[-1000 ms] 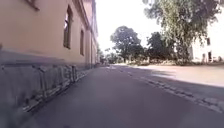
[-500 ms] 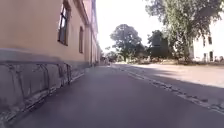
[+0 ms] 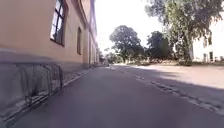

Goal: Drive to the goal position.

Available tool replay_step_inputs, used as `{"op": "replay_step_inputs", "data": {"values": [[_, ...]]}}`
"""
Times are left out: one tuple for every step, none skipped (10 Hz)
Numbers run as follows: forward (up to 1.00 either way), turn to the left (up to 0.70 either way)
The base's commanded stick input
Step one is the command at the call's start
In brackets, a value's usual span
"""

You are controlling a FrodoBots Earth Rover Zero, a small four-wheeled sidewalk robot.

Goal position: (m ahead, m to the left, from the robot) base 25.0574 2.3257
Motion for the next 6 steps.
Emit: {"op": "replay_step_inputs", "data": {"values": [[0.7, -0.1], [0.7, -0.03], [0.7, 0.0], [0.7, 0.0], [0.7, 0.0], [0.7, 0.0]]}}
